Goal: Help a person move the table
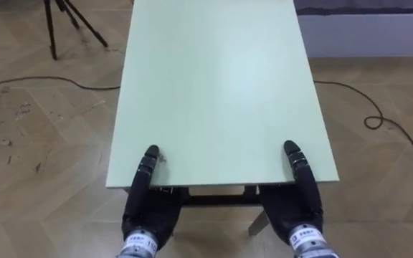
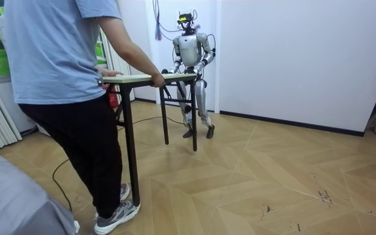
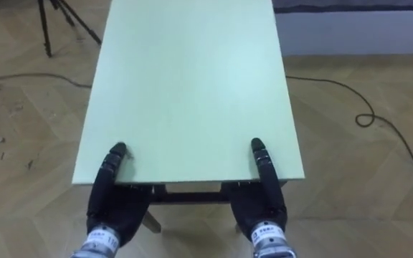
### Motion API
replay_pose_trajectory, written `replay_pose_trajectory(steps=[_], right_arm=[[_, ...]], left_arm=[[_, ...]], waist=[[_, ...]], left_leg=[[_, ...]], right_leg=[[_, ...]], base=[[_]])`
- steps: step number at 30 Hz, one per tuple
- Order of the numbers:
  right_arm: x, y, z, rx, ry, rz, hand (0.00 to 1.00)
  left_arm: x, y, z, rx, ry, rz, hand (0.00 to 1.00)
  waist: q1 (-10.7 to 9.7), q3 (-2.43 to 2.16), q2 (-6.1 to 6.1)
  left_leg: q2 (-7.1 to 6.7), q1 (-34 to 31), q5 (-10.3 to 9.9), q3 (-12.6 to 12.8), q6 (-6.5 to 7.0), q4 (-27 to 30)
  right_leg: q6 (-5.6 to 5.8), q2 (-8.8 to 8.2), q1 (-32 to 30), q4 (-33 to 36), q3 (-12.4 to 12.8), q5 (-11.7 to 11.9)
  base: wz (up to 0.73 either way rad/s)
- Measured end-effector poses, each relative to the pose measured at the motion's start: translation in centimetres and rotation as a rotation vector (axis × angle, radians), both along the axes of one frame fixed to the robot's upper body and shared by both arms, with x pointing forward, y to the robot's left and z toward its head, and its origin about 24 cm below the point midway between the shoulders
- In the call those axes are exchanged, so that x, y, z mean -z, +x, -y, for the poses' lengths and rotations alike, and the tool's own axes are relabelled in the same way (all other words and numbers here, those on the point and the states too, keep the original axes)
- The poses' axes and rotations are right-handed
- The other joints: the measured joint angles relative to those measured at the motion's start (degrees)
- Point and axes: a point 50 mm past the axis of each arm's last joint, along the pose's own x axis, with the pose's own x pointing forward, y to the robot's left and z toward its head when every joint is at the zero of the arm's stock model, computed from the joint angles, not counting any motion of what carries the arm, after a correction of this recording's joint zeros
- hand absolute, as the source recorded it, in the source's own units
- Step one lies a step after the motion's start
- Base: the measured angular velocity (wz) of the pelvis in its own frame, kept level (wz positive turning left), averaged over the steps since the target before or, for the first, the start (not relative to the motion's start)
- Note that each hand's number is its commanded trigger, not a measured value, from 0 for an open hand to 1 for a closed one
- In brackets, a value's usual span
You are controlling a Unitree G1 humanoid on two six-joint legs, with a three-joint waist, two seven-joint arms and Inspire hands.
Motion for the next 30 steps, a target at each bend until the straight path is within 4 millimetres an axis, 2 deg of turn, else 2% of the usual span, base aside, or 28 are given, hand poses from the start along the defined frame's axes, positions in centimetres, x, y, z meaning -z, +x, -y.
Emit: replay_pose_trajectory(steps=[1, 3, 4, 5, 6, 7, 8, 9, 10, 11, 12, 13, 14, 15, 16, 17, 18, 19, 20, 21, 22, 23, 24, 26, 27, 28, 29, 30], right_arm=[[-0.1, 0.1, 0.1, 0.01, 0.003, 0.005, 1.0], [-0.3, 0.5, 0.4, 0.026, 0.006, 0.025, 1.0], [-0.5, 0.6, 0.7, 0.034, 0.005, 0.038, 1.0], [-0.5, 0.7, 0.8, 0.036, 0.003, 0.042, 1.0], [-0.5, 0.7, 0.9, 0.036, -0.001, 0.043, 1.0], [-0.3, 0.6, 1.0, 0.033, -0.004, 0.034, 1.0], [-0.1, 0.6, 0.9, 0.028, -0.001, 0.025, 1.0], [0.2, 0.5, 0.3, 0.006, 0.007, 0.02, 1.0], [0.3, 0.4, 0.2, -0.002, -0.001, 0.024, 1.0], [0.2, 0.4, 0.2, -0.002, -0.004, 0.025, 1.0], [0.3, 0.4, 0.3, -0.007, -0.007, 0.021, 1.0], [0.5, 0.2, 0.5, -0.001, -0.003, 0.01, 1.0], [0.6, 0.1, 0.4, 0.004, 0.001, 0.006, 1.0], [0.6, -0.1, 0.7, 0.012, -0.003, 0.001, 1.0], [0.7, -0.1, 0.8, 0.014, -0.007, 0.0, 1.0], [0.6, -0.1, 0.8, 0.012, -0.007, 0.001, 1.0], [0.7, -0.2, 0.8, 0.011, -0.005, -0.005, 1.0], [0.8, -0.4, 0.8, 0.014, -0.005, -0.014, 1.0], [1.1, -1.0, 1.2, 0.038, 0.001, -0.03, 1.0], [1.2, -1.5, 1.4, 0.057, 0.002, -0.042, 1.0], [1.2, -1.6, 1.2, 0.059, 0.006, -0.043, 1.0], [1.2, -1.5, 1.2, 0.057, 0.005, -0.041, 1.0], [1.1, -1.5, 1.4, 0.056, -0.001, -0.039, 1.0], [1.0, -1.5, 1.1, 0.045, 0.001, -0.032, 1.0], [0.8, -1.3, 0.8, 0.038, 0.005, -0.021, 1.0], [0.8, -1.3, 0.6, 0.031, 0.01, -0.021, 1.0], [0.8, -1.3, 0.5, 0.031, 0.01, -0.02, 1.0], [0.7, -1.3, 0.3, 0.02, 0.016, -0.017, 1.0]], left_arm=[[-0.2, 0.4, 0.1, 0.012, 0.003, 0.01, 1.0], [-0.5, 1.0, 0.3, 0.024, 0.005, 0.027, 1.0], [-0.7, 1.3, 0.3, 0.032, 0.009, 0.039, 1.0], [-0.8, 1.4, 0.4, 0.034, 0.01, 0.042, 1.0], [-0.7, 1.4, 0.5, 0.034, 0.008, 0.041, 1.0], [-0.5, 1.4, 0.6, 0.032, 0.004, 0.032, 1.0], [-0.3, 1.2, 0.5, 0.026, 0.003, 0.024, 1.0], [-0.1, 0.7, -0.2, 0.009, 0.009, 0.025, 1.0], [0.2, 0.5, -0.5, 0.009, 0.004, 0.016, 1.0], [0.3, 0.5, -0.3, 0.013, -0.002, 0.009, 1.0], [0.4, 0.4, -0.2, 0.024, -0.007, 0.005, 1.0], [0.4, 0.5, -0.1, 0.033, -0.005, -0.005, 1.0], [0.5, 0.6, -0.1, 0.037, -0.002, -0.007, 1.0], [0.5, 0.6, -0.2, 0.04, 0.004, -0.007, 1.0], [0.5, 0.5, -0.1, 0.043, 0.002, -0.009, 1.0], [0.6, 0.5, -0.1, 0.044, -0.001, -0.01, 1.0], [0.6, 0.4, 0.1, 0.045, -0.006, -0.02, 1.0], [0.7, 0.4, 0.2, 0.051, -0.008, -0.026, 1.0], [0.8, 0.3, 0.5, 0.072, -0.001, -0.039, 1.0], [0.8, 0.3, 0.7, 0.087, 0.009, -0.039, 1.0], [0.8, 0.3, 0.6, 0.086, 0.011, -0.04, 1.0], [0.8, 0.2, 0.6, 0.083, 0.009, -0.041, 1.0], [0.8, 0.1, 0.8, 0.078, 0.002, -0.04, 1.0], [0.7, 0.2, 0.7, 0.073, 0.002, -0.031, 1.0], [0.5, 0.3, 0.4, 0.062, 0.001, -0.02, 1.0], [0.5, 0.2, 0.3, 0.061, 0.002, -0.02, 1.0], [0.5, 0.1, 0.3, 0.06, 0.001, -0.019, 1.0], [0.2, -0.2, 0.1, 0.05, 0.007, -0.01, 1.0]], waist=[[-0.7, 0.1, 0.25], [-0.9, 0.34, 1.01], [-1.4, 0.36, 1.05], [-1.6, 0.33, 0.96], [-1.5, 0.39, 0.72], [-1.3, 0.77, 0.46], [-0.9, 0.75, 0.37], [-0.2, 0.02, -0.72], [-1.0, 0.01, -0.65], [-1.2, 0.06, -0.38], [-1.9, 0.06, -0.57], [-3.1, -0.01, -0.89], [-3.8, 0.01, -1.21], [-4.4, 0.0, -2.07], [-4.2, -0.05, -2.45], [-4.2, -0.02, -2.51], [-4.5, 0.07, -2.59], [-4.9, 0.1, -2.53], [-6.0, 0.12, -2.66], [-6.1, 0.05, -3.62], [-5.6, 0.22, -4.35], [-5.0, 0.21, -4.67], [-3.8, 0.19, -4.77], [-2.1, 0.37, -5.42], [-1.7, 0.7, -6.09], [-1.3, 0.76, -6.2], [-0.7, 0.77, -6.25], [0.6, 0.57, -6.32]], left_leg=[[-0.01, 2.7, -2.5, 0.3, -0.19, -7.0], [-0.38, 5.2, -4.7, 1.1, 0.39, -16.0], [-1.4, 5.3, -4.9, 1.1, 0.86, -19.7], [-2.27, 5.4, -4.7, 1.0, 1.63, -21.0], [-4.26, 5.9, -3.6, 0.7, 3.74, -23.2], [-6.04, 7.5, -2.6, -1.2, 5.33, -24.9], [-6.6, 7.9, -2.5, -2.9, 5.54, -25.2], [-8.02, 6.6, -2.5, -3.8, 5.64, -24.3], [-8.94, 5.5, -3.2, -3.3, 5.96, -23.1], [-8.92, 5.2, -3.3, -2.5, 5.88, -22.7], [-9.06, 4.4, -3.3, -0.6, 5.75, -22.2], [-9.18, 3.5, -3.3, 0.9, 6.03, -21.6], [-9.49, 3.2, -2.8, 0.9, 6.9, -21.7], [-10.47, 2.6, -1.1, 1.6, 7.92, -21.7], [-11.33, 1.7, -0.2, 3.0, 8.85, -21.5], [-11.73, 1.3, 0.1, 3.8, 9.36, -21.8], [-12.11, 1.0, 0.7, 7.5, 10.29, -21.5], [-12.05, 1.0, 0.9, 9.7, 10.68, -21.2], [-12.09, 1.4, 1.2, 12.6, 11.17, -21.1], [-12.9, 1.7, 1.7, 14.1, 11.69, -21.2], [-13.61, 1.4, 1.9, 16.1, 12.0, -20.6], [-14.13, 1.1, 2.0, 16.6, 12.23, -20.4], [-14.61, 0.3, 2.1, 17.4, 12.4, -19.2], [-14.68, -2.0, 2.1, 17.8, 12.4, -17.2], [-14.5, -3.7, 2.2, 17.6, 12.15, -15.6], [-13.92, -5.0, 2.7, 16.9, 11.75, -14.9], [-13.67, -5.5, 3.1, 15.9, 11.54, -14.9], [-12.75, -7.0, 3.9, 14.3, 10.93, -15.0]], right_leg=[[0.07, -0.05, -1.6, 1.0, 0.0, 0.0], [0.48, -0.56, -4.8, 3.5, 0.1, 0.3], [0.97, -1.61, -7.4, 5.4, 0.5, 0.7], [1.26, -2.42, -8.7, 6.5, 1.1, 0.9], [1.65, -4.27, -11.3, 10.2, 2.5, 1.4], [2.58, -5.34, -14.9, 15.5, 4.1, 1.9], [3.31, -4.88, -16.5, 16.0, 5.7, 1.9], [3.75, -3.94, -16.9, 8.1, 9.4, 6.7], [2.39, -5.04, -16.4, 5.5, 9.1, 9.4], [2.26, -5.33, -16.4, 5.5, 9.1, 10.0], [2.76, -6.35, -16.2, 5.5, 9.3, 10.6], [4.17, -7.02, -16.0, 5.3, 11.4, 11.7], [5.14, -7.45, -16.0, 5.1, 12.8, 12.4], [7.1, -8.02, -16.1, 3.6, 15.2, 14.6], [8.09, -8.14, -16.0, 1.4, 15.9, 17.6], [8.64, -8.46, -16.0, 0.9, 16.1, 18.8], [9.09, -9.72, -16.3, 3.3, 16.1, 18.0], [9.13, -10.6, -16.5, 8.0, 15.4, 14.6], [8.73, -12.67, -16.5, 20.1, 14.6, 6.8], [9.53, -14.48, -16.0, 30.9, 14.5, 2.0], [10.08, -15.69, -14.1, 38.1, 15.5, -0.6], [10.28, -16.17, -12.5, 39.9, 16.4, -1.3], [10.62, -16.91, -8.8, 40.2, 17.4, -2.7], [11.46, -17.43, -3.0, 35.4, 19.1, -6.6], [12.63, -17.01, -1.8, 31.2, 19.5, -9.5], [12.58, -15.86, -1.2, 28.2, 19.6, -10.5], [12.63, -14.95, -1.2, 26.6, 19.7, -10.6], [12.64, -13.17, -1.1, 22.3, 19.9, -10.6]], base=[[0.46], [0.18], [0.12], [0.0], [-0.2], [-0.37], [-0.61], [-0.29], [-0.09], [0.39], [0.51], [0.66], [0.65], [0.28], [0.07], [0.0], [0.19], [0.64], [0.83], [0.69], [0.18], [-0.2], [-0.37], [-0.32], [-0.15], [-0.2], [-0.49], [-0.7]])
